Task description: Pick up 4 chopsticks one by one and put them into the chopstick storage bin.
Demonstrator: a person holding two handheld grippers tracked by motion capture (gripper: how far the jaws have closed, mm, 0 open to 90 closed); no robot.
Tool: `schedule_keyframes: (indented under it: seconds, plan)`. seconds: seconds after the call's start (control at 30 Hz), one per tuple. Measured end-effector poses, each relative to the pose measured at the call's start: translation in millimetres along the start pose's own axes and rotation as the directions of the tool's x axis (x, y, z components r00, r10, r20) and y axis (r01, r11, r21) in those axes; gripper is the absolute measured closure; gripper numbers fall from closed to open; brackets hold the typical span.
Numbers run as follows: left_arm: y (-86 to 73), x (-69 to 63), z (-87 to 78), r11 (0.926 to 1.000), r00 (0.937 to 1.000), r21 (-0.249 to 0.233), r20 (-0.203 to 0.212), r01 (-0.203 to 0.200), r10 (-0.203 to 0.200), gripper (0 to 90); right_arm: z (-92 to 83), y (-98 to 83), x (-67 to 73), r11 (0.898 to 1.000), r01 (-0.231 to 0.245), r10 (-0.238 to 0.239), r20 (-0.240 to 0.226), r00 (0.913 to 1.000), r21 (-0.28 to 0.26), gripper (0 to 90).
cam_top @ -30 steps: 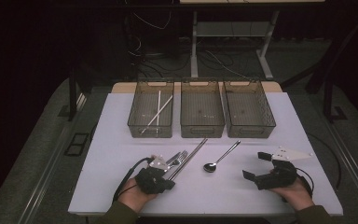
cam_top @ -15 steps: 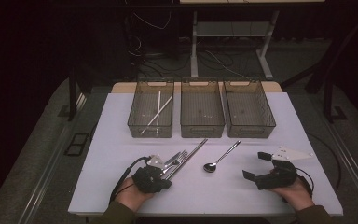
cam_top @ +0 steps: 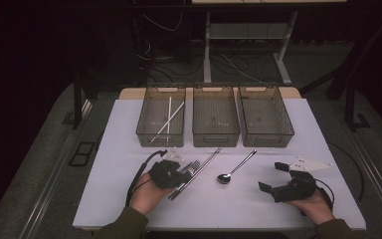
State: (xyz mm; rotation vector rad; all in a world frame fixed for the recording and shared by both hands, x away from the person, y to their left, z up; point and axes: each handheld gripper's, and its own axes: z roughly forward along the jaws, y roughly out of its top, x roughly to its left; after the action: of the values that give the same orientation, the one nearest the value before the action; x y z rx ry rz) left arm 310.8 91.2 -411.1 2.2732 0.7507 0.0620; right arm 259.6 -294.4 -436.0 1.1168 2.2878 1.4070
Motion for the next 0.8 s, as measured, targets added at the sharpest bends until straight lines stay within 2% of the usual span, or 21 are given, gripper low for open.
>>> schedule_keyframes:
  seconds: [0.17, 0.27, 0.43, 0.53, 0.6, 0.67, 0.8]
  plan:
    - [29.1, 15.6, 22.3, 0.9998, 0.9995, -0.018, -0.033, -0.003, 0.002, 89.4, -0.1, 0.1, -0.3, 1.0, -0.002, 0.002, -0.002, 1.0, 0.001, 0.7]
    - [39.8, 24.2, 36.9, 1.0, 0.9989, 0.001, -0.046, -0.01, 0.01, 89.4, 0.1, 0.1, -0.4, 1.0, -0.001, 0.001, -0.005, 1.0, -0.002, 0.7]
    - [47.8, 37.2, 56.5, 0.9997, 0.9983, 0.016, -0.056, 0.016, -0.015, 89.4, 0.7, -0.1, -0.8, 1.0, 0.005, -0.005, -0.009, 0.9999, -0.002, 0.7]
    - [50.8, 41.9, 64.3, 0.9994, 0.9984, 0.028, -0.055, 0.018, -0.016, 89.5, 0.8, 0.0, -0.5, 1.0, 0.005, -0.005, -0.01, 0.9999, -0.002, 0.7]
    - [52.0, 42.9, 68.4, 0.999, 0.9984, 0.044, -0.057, 0.01, -0.008, 89.5, 0.8, 0.0, -0.8, 1.0, 0.003, -0.003, -0.009, 1.0, -0.003, 0.8]
    - [52.1, 41.8, 71.7, 0.9984, 0.9987, 0.053, -0.048, 0.023, -0.02, 89.5, 0.8, 0.0, -1.3, 1.0, 0.004, -0.004, -0.009, 1.0, -0.002, 0.7]
    - [52.6, 38.4, 76.2, 0.9978, 0.9994, 0.067, -0.034, -0.001, 0.004, 89.5, 0.9, 0.1, -1.1, 1.0, 0.002, -0.002, -0.011, 0.9999, -0.001, 0.8]
